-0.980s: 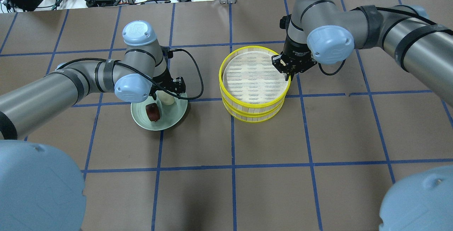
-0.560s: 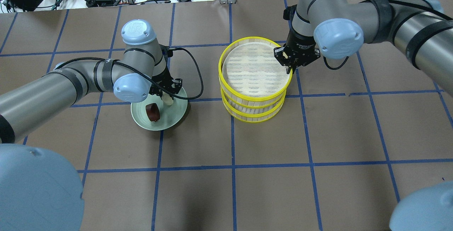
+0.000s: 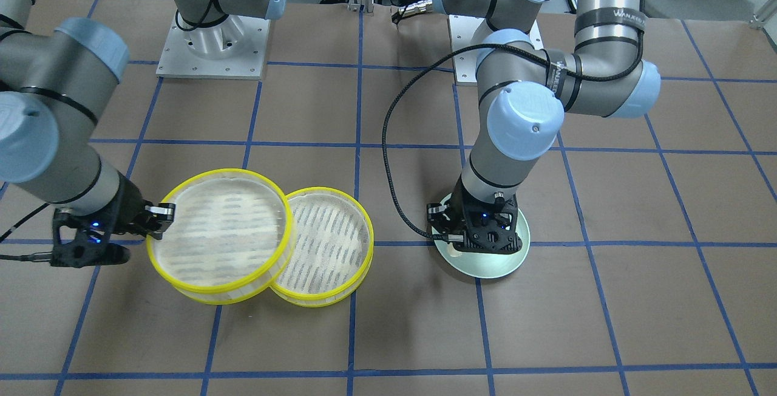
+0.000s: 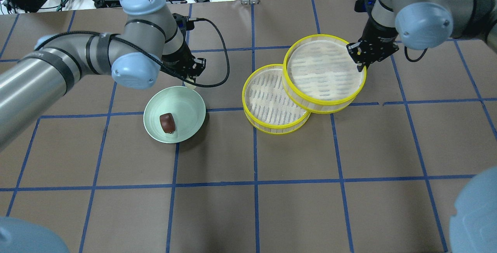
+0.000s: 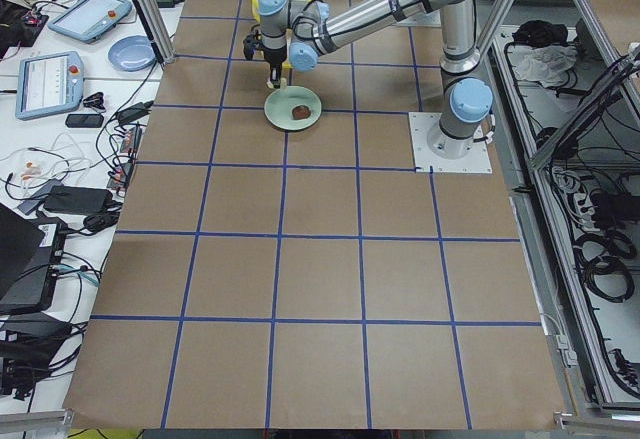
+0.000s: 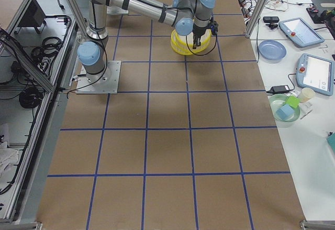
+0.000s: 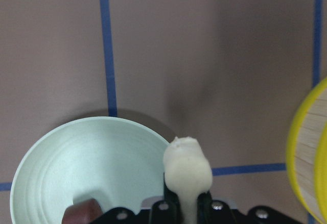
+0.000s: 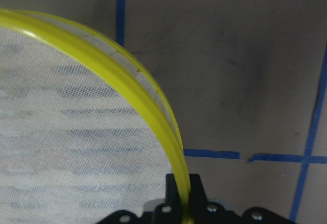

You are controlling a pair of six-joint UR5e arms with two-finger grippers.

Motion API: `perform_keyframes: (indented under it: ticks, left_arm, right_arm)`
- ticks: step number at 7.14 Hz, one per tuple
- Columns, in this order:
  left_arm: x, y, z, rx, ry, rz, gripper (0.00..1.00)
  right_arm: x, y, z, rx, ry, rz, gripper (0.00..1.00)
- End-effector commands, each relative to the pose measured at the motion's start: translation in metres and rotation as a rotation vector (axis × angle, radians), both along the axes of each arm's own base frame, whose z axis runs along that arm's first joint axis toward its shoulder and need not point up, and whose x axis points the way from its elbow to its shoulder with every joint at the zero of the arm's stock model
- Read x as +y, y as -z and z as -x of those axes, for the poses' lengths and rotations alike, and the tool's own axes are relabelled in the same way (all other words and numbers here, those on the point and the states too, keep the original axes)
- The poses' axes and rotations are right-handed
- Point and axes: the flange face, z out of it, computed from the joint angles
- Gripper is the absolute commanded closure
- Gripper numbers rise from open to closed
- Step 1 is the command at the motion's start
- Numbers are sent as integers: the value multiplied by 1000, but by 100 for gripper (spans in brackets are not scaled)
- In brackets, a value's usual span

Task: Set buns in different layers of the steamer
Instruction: 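Grasp the white bun with left gripper while right lifts the top tier, then place the white bun into the lower tier with the left gripper and release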

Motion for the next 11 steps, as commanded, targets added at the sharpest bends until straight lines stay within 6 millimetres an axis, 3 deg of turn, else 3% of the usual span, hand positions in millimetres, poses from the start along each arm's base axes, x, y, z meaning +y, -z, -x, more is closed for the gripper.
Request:
perform_keyframes:
  ticks: [1,2,3,5,6,7,8,10,11]
  left_arm:
    - [24,-27,97,33,-143,-18,100]
    - [29,-10,123,47,-218,-27,100]
    - [32,6,157,150,-289,-45,100]
    - [28,42,183,240,-392,-111,100]
    - [29,58,187,221,-389,-127,33]
    - [27,62,189,225,-384,-114,5]
    - [26,61,189,231,-382,-105,0]
    - [24,32,184,245,-308,-47,0]
    - [24,33,182,244,-315,-48,0]
  right_arm:
    - [1,9,83,1,-74,-16,95]
    - [1,16,96,35,-101,-42,95]
    - [2,17,97,41,-103,-46,95]
    - [3,19,97,36,-102,-51,95]
    - [3,20,96,33,-103,-51,95]
    - [3,20,95,29,-97,-51,95]
    - [4,19,95,27,-95,-50,95]
    - [5,18,95,28,-90,-54,95]
    - [4,15,94,35,-92,-45,95]
